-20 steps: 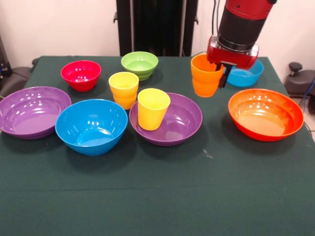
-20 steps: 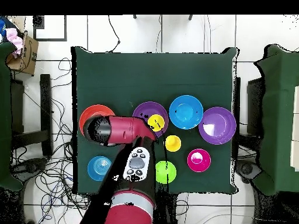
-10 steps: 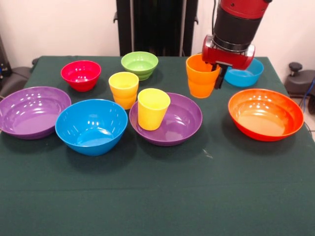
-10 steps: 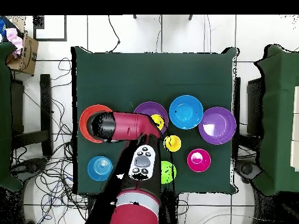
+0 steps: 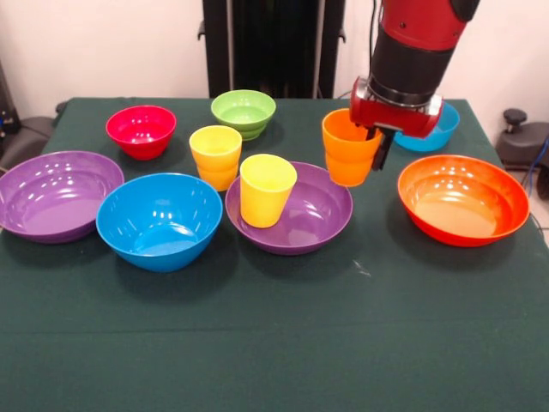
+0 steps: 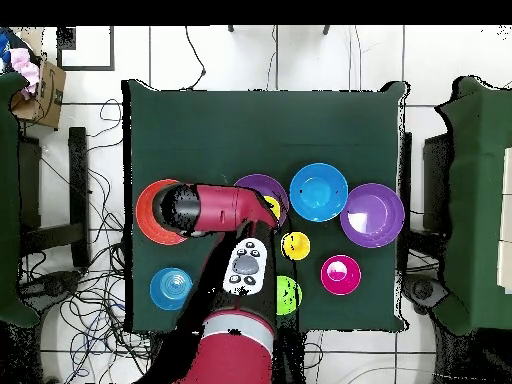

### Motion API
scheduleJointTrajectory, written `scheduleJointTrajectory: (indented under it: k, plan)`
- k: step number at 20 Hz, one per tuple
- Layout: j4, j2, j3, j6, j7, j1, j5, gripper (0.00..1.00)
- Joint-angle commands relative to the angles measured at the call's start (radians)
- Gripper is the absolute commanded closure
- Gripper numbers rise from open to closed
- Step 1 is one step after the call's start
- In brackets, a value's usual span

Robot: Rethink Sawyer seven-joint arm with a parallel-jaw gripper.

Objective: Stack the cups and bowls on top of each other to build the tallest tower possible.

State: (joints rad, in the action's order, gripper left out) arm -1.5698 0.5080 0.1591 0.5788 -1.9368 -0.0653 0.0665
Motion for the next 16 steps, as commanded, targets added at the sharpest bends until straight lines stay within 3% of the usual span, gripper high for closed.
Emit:
scheduleJointTrajectory:
  k: [1,16]
  plan:
    - [0.073,-0.083,-0.111,-0.019,0.027,0.029,-0.076,1.0]
    - [0.066,-0.095,-0.124,-0.064,0.037,0.051,-0.1,1.0]
